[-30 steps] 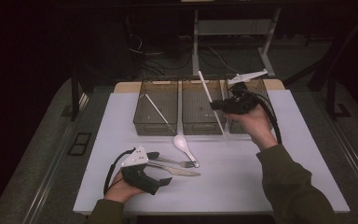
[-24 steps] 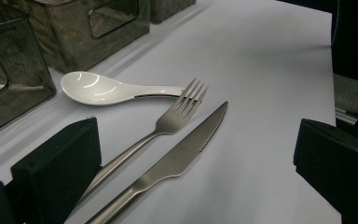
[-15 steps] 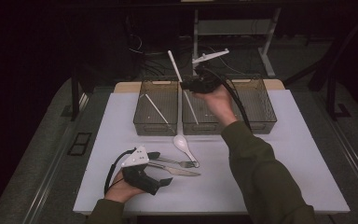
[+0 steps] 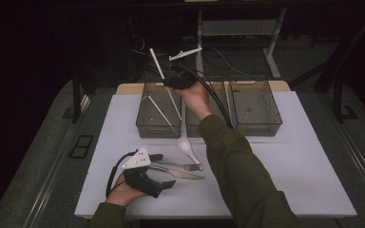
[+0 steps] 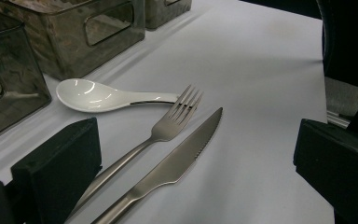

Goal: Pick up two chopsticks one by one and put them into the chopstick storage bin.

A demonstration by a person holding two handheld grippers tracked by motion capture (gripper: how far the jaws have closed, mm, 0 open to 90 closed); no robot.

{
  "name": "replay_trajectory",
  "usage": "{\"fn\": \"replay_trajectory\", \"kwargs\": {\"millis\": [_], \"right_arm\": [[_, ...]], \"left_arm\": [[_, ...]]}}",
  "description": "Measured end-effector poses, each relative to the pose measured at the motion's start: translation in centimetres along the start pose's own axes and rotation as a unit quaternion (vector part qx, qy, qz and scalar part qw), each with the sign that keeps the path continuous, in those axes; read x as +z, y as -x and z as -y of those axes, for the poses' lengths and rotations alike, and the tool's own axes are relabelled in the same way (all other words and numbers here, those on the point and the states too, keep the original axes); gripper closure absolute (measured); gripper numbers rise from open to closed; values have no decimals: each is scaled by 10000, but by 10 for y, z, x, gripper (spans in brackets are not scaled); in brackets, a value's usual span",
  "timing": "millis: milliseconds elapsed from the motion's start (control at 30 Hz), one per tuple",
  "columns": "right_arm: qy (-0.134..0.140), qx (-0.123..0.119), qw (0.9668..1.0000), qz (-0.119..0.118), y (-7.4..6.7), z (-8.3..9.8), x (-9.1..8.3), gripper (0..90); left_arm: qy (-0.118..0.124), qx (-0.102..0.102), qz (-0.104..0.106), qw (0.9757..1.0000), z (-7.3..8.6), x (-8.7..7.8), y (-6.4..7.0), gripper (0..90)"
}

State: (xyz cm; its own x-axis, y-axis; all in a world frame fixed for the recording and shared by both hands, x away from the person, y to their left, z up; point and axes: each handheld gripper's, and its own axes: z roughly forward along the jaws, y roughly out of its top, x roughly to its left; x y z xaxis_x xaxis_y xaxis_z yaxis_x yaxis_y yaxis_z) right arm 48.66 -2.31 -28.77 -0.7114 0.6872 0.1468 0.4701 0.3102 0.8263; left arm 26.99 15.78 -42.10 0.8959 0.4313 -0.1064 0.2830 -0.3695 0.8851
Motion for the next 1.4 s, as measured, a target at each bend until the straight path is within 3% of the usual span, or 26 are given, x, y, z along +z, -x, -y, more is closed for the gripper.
{"fn": "replay_trajectory", "kwargs": {"millis": [367,733,1233,1333,1400], "right_arm": [[-399,45,9991,105,-3,16,34,845],[-951,173,9951,225,0,30,54,844],[-1293,266,9909,262,6,40,82,838],[-1409,203,9893,315,3,41,88,812],[-1527,159,9876,314,3,44,92,737]], "left_arm": [[-12,-1,61,10000,0,1,1,0],[-34,-9,68,10000,0,1,1,0],[-13,-34,120,9999,0,1,1,0],[-16,-10,134,9999,0,1,0,0],[-9,-4,141,9999,0,1,0,0]]}}
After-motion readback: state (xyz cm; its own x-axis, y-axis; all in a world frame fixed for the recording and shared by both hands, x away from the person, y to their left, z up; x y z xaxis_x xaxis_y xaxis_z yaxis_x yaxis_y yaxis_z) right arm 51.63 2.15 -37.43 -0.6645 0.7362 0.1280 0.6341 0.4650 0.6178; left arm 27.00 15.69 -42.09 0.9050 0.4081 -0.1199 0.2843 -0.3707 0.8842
